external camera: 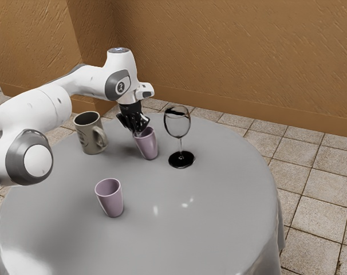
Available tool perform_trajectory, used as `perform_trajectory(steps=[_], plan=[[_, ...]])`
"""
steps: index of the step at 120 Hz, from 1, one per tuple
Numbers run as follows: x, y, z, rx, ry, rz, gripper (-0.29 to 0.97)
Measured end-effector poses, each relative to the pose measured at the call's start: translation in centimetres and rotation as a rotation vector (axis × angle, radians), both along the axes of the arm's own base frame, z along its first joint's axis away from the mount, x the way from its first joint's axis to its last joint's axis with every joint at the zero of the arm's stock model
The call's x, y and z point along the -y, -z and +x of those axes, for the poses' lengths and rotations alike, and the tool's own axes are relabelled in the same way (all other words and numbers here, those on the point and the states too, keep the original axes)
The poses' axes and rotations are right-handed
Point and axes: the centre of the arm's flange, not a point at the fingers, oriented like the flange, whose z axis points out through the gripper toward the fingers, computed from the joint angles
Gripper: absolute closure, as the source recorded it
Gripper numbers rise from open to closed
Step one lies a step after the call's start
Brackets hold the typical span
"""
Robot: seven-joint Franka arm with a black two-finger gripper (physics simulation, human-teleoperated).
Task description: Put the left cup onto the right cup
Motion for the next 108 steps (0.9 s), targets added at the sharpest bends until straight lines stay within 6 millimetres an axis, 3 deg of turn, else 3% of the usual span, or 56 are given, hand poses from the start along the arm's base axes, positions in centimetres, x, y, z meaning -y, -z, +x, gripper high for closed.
perform_trajectory(steps=[33,51,64,92,108], plan=[[-0.1,-0.8,0.1,0.021,-0.011,0.004,0.77],[0.0,-3.4,-0.2,0.043,-0.018,0.011,0.78],[1.2,-5.4,-0.8,0.045,-0.009,0.007,0.78],[3.0,-7.9,-5.4,0.000,-0.023,0.001,0.79],[3.8,-10.5,-8.4,0.025,-0.043,0.003,0.79]])
